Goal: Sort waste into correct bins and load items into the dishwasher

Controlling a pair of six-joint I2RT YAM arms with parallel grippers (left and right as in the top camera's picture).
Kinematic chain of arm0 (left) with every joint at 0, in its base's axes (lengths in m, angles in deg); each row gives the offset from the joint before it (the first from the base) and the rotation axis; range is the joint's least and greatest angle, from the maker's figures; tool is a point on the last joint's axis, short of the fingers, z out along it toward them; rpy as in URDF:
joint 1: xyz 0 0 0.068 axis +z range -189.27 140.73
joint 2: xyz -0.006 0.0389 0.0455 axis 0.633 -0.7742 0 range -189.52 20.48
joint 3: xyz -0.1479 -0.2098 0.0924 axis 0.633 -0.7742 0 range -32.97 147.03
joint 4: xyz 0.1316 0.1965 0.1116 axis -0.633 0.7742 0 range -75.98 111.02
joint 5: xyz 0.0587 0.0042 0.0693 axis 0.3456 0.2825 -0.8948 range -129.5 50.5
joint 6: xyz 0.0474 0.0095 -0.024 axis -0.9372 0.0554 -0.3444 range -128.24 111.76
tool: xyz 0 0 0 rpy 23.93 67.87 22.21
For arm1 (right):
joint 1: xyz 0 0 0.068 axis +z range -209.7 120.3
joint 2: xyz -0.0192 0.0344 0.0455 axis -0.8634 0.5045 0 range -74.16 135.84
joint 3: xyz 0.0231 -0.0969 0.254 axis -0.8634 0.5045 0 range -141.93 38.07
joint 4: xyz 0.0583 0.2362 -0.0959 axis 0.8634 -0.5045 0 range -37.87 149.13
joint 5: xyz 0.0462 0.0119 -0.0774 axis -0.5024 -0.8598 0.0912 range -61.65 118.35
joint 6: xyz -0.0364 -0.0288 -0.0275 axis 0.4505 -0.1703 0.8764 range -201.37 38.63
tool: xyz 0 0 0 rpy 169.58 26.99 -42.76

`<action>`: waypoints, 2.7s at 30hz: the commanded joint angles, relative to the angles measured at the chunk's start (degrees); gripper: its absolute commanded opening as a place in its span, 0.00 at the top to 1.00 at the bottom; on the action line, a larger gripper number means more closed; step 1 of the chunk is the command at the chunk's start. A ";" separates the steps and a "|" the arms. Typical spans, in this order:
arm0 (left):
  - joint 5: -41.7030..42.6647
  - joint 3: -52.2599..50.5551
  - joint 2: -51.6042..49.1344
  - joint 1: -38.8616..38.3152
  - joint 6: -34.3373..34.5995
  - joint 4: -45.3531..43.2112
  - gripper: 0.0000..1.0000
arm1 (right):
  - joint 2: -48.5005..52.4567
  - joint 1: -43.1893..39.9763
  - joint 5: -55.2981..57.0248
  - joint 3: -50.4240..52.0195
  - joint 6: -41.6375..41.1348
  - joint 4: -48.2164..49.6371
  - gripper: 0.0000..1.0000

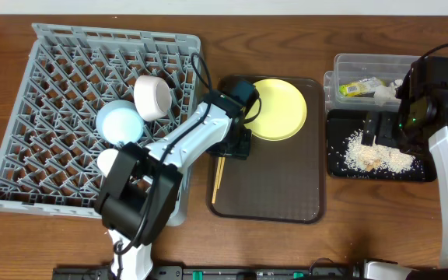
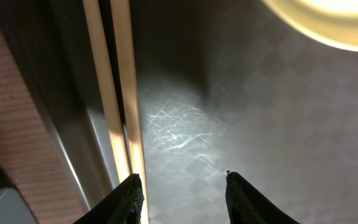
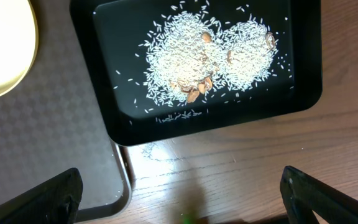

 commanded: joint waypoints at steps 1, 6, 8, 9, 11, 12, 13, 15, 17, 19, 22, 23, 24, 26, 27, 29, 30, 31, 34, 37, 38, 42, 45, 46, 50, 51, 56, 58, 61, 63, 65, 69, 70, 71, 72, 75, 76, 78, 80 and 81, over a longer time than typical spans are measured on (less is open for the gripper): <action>-0.74 -0.44 -2.12 0.11 0.76 -0.17 0.55 | -0.22 -0.04 -0.26 -0.87 -0.15 -0.22 0.01; -0.74 -0.52 -3.72 0.13 0.74 -1.57 0.55 | -0.22 -0.04 -0.26 -0.87 -0.15 -0.17 0.01; -0.81 -0.52 -4.09 0.11 0.74 -1.84 0.55 | -0.22 -0.04 -0.24 -0.87 -0.15 -0.17 0.01; -0.81 -0.55 -4.28 0.13 0.74 -1.99 0.55 | -0.22 -0.04 -0.26 -0.87 -0.15 -0.17 0.01; -2.21 -0.55 -4.70 0.11 0.74 -2.16 0.55 | -0.22 -0.04 -0.26 -0.87 -0.15 -0.24 0.01; -2.73 -0.55 -4.76 0.11 0.74 -2.16 0.55 | -0.22 -0.04 -0.26 -0.87 -0.17 -0.24 0.01; -2.93 -0.55 -4.81 0.13 0.74 -2.14 0.55 | -0.22 -0.04 -0.24 -0.87 -0.15 -0.24 0.01; -2.89 -0.52 -4.81 0.13 0.74 -2.12 0.55 | -0.22 -0.04 -0.24 -0.87 -0.15 -0.24 0.01; -2.62 -0.52 -4.52 0.13 0.74 -1.70 0.55 | -0.22 -0.04 -0.24 -0.87 -0.15 -0.22 0.01; -2.64 -0.50 -3.89 0.13 0.74 -1.22 0.55 | -0.22 -0.04 -0.24 -0.87 -0.15 -0.20 0.01; -2.67 -0.50 -2.27 0.13 0.72 -0.81 0.55 | -0.22 -0.04 -0.24 -0.87 -0.13 -0.02 0.01; -2.69 -0.50 -1.68 0.13 0.72 -0.81 0.55 | -0.22 -0.04 -0.24 -0.87 -0.15 0.00 0.01; -2.71 -0.50 -0.87 0.13 0.70 -0.83 0.55 | -0.22 -0.04 -0.24 -0.87 -0.13 0.00 0.01; -2.80 -0.50 0.42 0.13 0.50 -0.87 0.55 | -0.22 -0.04 -0.24 -0.87 -0.15 -0.04 0.01; -3.32 -0.50 0.92 0.13 0.50 -0.87 0.55 | -0.22 -0.04 -0.24 -0.87 -0.15 -0.04 0.01; -4.02 -0.50 1.25 0.13 0.52 -0.87 0.55 | -0.22 -0.04 -0.24 -0.87 -0.15 -0.11 0.01; -4.33 -0.50 1.22 0.13 0.52 -0.87 0.55 | -0.22 -0.04 -0.24 -0.87 -0.15 -0.15 0.01; -4.74 -0.52 1.18 0.13 0.52 -0.87 0.55 | -0.22 -0.07 -0.24 -0.87 -0.15 -0.22 0.01; -6.03 -0.52 0.98 0.13 0.52 -1.05 0.55 | -0.22 -0.04 -0.24 -0.87 -0.13 -0.11 0.01; -8.55 -0.55 0.68 0.13 0.55 -1.09 0.55 | -0.22 -0.04 -0.26 -0.87 -0.15 -0.02 0.01; -8.85 -0.55 0.50 0.13 0.52 -1.36 0.55 | -0.22 -0.04 -0.24 -0.87 -0.15 -0.04 0.01; -8.94 -0.55 -0.76 0.13 0.52 -2.49 0.55 | -0.22 -0.04 -0.26 -0.87 -0.15 -0.11 0.01; -8.94 -0.55 -1.73 0.11 0.52 -2.58 0.55 | -0.22 -0.04 -0.26 -0.87 -0.17 -0.42 0.01; -8.94 -0.59 -1.99 0.13 0.52 -2.58 0.55 | -0.22 -0.04 -0.26 -0.87 -0.15 -0.48 0.01; -8.92 -0.66 -2.25 0.11 0.52 -3.08 0.55 | -0.22 -0.04 -0.24 -0.87 -0.15 -0.33 0.01; -8.92 -0.66 -2.25 0.11 0.52 -3.45 0.55 | -0.22 -0.04 -0.24 -0.87 -0.15 -0.22 0.01; -8.92 -0.87 -2.27 0.11 0.52 -3.91 0.55 | -0.22 -0.04 -0.26 -0.87 -0.15 -0.22 0.01; -8.92 -1.11 -2.36 0.13 0.52 -3.91 0.55 | -0.22 -0.04 -0.26 -0.87 -0.15 -0.26 0.01; -8.92 -1.75 -2.71 0.11 0.52 -4.22 0.55 | -0.22 -0.04 -0.26 -0.87 -0.17 -0.37 0.01; -8.92 -2.62 -2.89 0.11 0.55 -5.14 0.55 | -0.22 -0.04 -0.26 -0.87 -0.17 -0.48 0.01; -8.68 -3.87 -2.89 0.13 0.55 -6.40 0.55 | -0.22 -0.07 -0.24 -0.87 -0.15 -0.52 0.01; -8.00 -4.28 -2.89 0.11 0.52 -6.51 0.55 | -0.22 -0.04 -0.24 -0.87 -0.15 -0.46 0.01; -7.56 -4.28 -2.89 0.11 0.55 -6.54 0.55 | -0.22 -0.04 -0.24 -0.87 -0.15 -0.42 0.01; -7.56 -4.28 -2.89 0.11 0.55 -6.54 0.55 | -0.22 -0.04 -0.24 -0.87 -0.15 -0.42 0.01; -7.39 -4.28 -2.89 0.04 0.52 -6.54 0.55 | -0.22 -0.04 -0.26 -0.87 -0.15 -0.44 0.01; -5.42 -4.28 -2.89 -0.07 0.55 -6.56 0.56 | -0.22 -0.04 -0.24 -0.87 -0.15 -0.61 0.00; -4.52 -4.28 -2.89 -0.13 0.55 -6.56 0.60 | -0.22 -0.04 -0.26 -0.87 -0.15 -0.66 0.01; -3.89 -4.28 -2.89 -0.39 0.55 -6.49 0.67 | -0.22 -0.04 -0.24 -0.87 -0.15 -0.63 0.01; -3.91 -4.28 -2.89 -0.79 0.55 -6.49 0.77 | -0.22 -0.04 -0.24 -0.87 -0.15 -0.57 0.01; -3.93 -4.28 -2.89 -1.03 0.55 -6.49 0.81 | -0.22 -0.04 -0.24 -0.87 -0.15 -0.59 0.01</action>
